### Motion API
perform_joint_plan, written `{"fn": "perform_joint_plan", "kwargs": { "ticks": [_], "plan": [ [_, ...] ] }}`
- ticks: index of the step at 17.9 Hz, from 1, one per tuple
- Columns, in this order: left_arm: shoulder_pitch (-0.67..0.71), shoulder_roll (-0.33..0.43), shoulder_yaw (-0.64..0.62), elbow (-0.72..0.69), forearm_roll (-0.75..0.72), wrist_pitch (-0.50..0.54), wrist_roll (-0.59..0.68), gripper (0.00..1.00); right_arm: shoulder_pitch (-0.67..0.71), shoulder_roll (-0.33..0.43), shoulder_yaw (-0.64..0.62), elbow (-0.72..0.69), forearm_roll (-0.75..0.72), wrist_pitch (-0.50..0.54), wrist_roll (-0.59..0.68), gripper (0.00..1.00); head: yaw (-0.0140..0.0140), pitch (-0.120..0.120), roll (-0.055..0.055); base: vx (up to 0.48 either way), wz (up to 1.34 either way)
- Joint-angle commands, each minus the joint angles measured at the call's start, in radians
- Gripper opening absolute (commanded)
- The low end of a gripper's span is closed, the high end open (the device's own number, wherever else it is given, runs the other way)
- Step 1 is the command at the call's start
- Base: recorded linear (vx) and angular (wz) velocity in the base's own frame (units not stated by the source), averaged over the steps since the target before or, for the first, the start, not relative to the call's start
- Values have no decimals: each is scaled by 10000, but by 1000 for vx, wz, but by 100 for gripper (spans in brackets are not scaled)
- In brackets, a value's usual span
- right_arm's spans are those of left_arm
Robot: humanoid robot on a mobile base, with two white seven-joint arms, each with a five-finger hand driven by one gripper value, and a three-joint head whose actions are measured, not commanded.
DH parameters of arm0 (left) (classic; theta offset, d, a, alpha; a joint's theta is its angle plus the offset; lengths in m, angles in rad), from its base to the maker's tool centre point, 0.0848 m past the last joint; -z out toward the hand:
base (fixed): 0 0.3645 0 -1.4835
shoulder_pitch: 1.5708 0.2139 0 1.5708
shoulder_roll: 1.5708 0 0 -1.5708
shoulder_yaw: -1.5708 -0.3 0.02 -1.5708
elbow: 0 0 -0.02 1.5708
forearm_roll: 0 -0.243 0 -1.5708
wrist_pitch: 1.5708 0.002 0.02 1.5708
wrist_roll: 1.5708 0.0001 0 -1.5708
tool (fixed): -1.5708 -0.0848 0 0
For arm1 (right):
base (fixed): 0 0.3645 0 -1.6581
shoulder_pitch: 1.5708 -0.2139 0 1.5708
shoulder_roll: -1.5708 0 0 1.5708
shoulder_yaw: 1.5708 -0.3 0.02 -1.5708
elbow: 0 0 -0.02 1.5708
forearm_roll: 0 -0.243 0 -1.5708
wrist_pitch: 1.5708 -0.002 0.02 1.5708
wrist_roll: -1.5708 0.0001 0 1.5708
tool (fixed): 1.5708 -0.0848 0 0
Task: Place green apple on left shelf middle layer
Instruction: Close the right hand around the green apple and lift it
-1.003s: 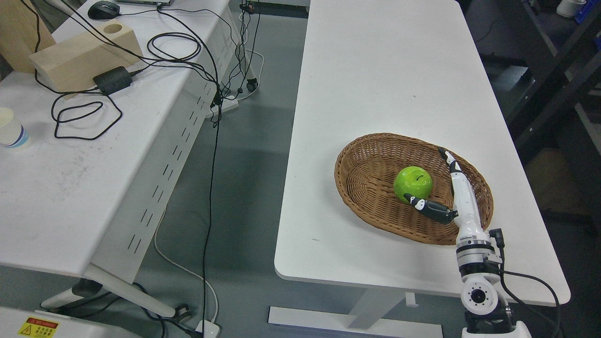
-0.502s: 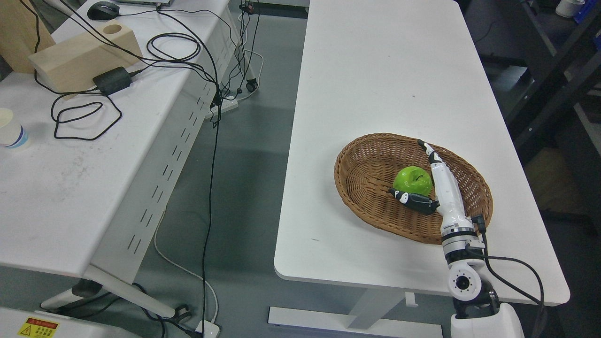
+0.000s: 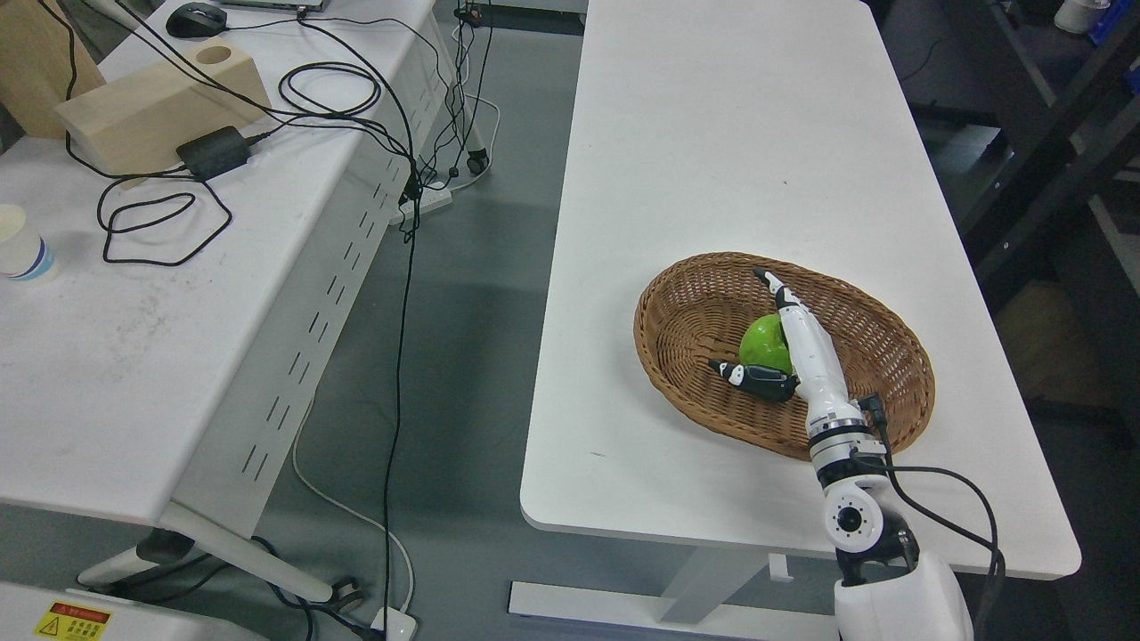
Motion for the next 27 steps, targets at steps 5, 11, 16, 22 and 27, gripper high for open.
{"fn": "perform_joint_plan", "kwargs": {
  "ticks": [5,11,16,22,27],
  "plan": [
    [0,175,0,0,0,-7,5,100,-525,-86,215,1098,41,26,-93,97,0,0,0,0,0],
    [0,175,0,0,0,-7,5,100,-509,-101,154,1175,163,88,-492,74,0,0,0,0,0],
    [0,175,0,0,0,-7,5,100,-310,-392,123,1205,148,26,-507,58,0,0,0,0,0],
    [0,175,0,0,0,-7,5,100,-295,-393,-260,1205,41,-463,-507,7,0,0,0,0,0],
    [0,175,0,0,0,-7,5,100,-386,-393,-858,1190,-708,-649,-354,3,0,0,0,0,0]
  ]
}}
